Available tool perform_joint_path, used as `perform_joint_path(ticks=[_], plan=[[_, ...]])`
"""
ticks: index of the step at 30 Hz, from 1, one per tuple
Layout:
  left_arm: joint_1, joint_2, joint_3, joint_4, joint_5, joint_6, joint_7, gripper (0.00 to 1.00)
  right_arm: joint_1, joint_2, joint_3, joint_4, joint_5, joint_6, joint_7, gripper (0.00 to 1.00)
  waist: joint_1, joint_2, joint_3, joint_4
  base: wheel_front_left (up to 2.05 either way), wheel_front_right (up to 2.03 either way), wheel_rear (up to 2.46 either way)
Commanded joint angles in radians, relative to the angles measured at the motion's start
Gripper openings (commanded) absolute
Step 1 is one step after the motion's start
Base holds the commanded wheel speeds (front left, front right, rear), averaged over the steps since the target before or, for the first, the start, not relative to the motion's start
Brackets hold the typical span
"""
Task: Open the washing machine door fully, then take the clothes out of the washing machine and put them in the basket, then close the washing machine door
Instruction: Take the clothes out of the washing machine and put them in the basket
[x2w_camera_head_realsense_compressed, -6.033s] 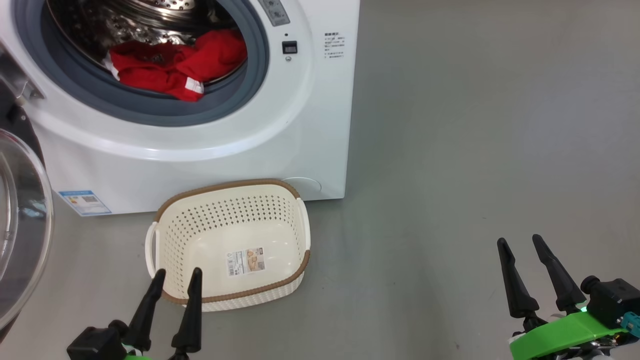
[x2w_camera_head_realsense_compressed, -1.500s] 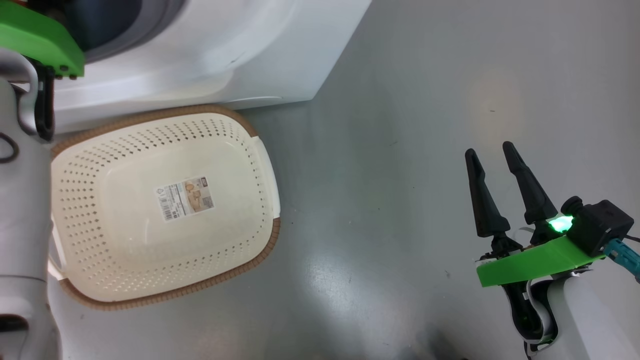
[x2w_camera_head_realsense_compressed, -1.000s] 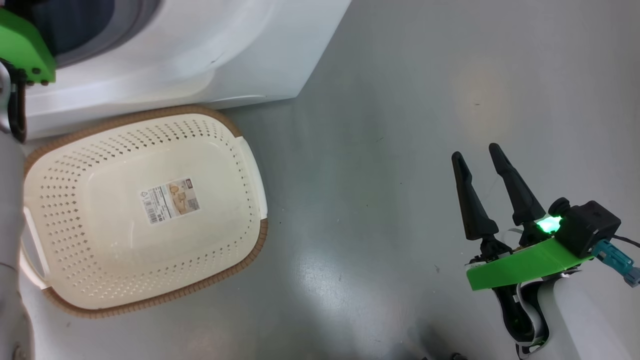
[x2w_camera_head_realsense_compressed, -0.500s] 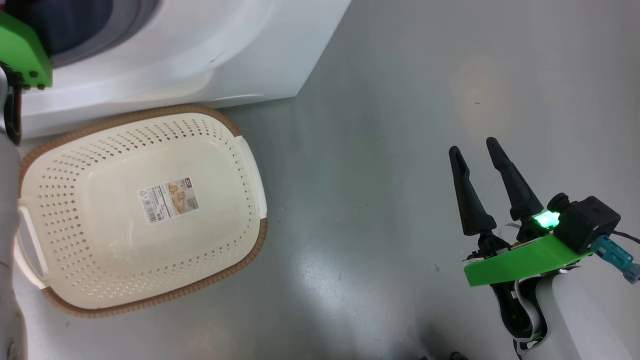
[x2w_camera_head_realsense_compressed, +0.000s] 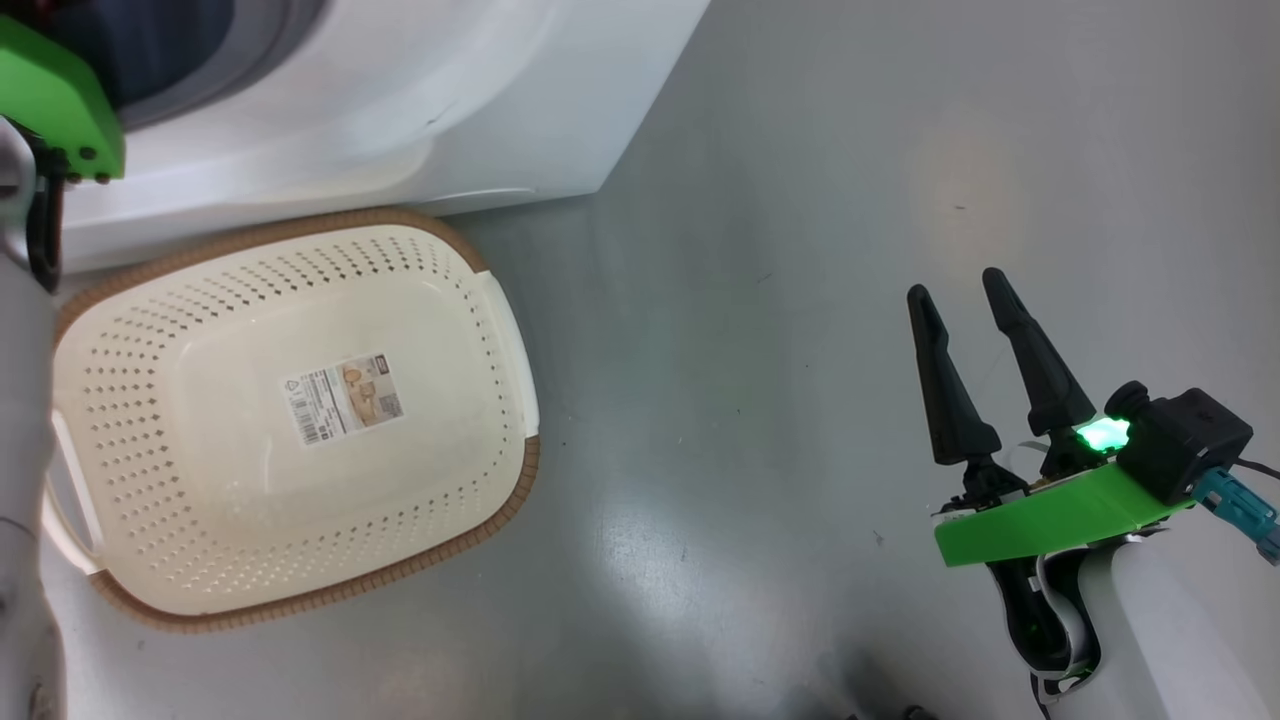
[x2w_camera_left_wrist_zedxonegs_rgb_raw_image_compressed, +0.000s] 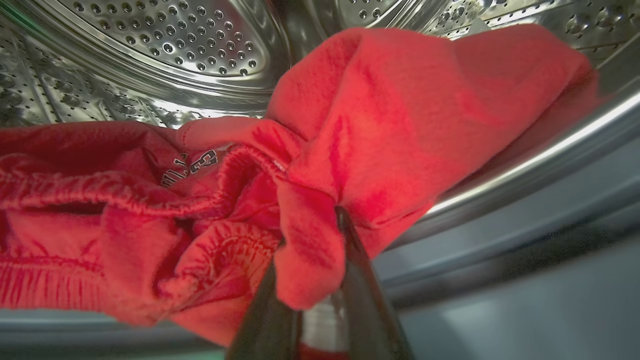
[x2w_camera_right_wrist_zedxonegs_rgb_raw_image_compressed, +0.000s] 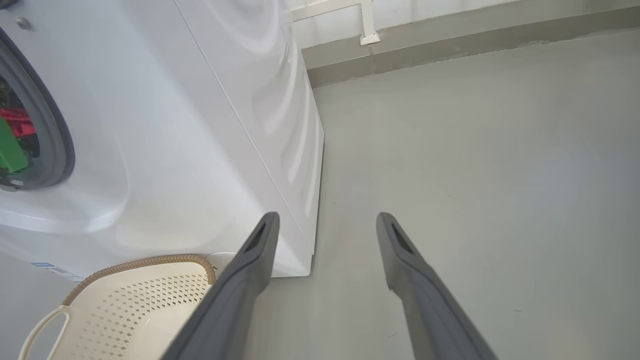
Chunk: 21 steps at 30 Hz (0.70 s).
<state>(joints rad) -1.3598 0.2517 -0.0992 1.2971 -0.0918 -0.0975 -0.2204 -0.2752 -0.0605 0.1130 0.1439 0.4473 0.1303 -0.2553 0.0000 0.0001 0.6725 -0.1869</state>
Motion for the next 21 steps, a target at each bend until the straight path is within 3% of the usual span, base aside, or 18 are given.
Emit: perform_joint_path(ticks=[1,8,21], plan=[[0.013,0.032,0.006,-0.008,-0.015,-0.008,-0.015,0.00,-0.004,-0.003,0.015,-0.024,0.016,0.000,-0.006,1.00,0.0000,-0.0001,-0.008,0.006,0.00,0.00,0.00],[0.055,0.018,0.044,-0.061,-0.065,-0.007,-0.040,0.00,0.003,-0.008,0.003,-0.022,0.012,0.000,-0.006,1.00,0.0000,-0.0001,-0.036,0.028,0.00,0.00,0.00],[0.278,-0.031,0.134,-0.449,-0.084,-0.005,-0.041,0.00,0.018,-0.032,-0.025,-0.023,0.005,0.000,-0.006,1.00,0.0000,-0.0001,-0.085,0.092,0.00,0.00,0.00]])
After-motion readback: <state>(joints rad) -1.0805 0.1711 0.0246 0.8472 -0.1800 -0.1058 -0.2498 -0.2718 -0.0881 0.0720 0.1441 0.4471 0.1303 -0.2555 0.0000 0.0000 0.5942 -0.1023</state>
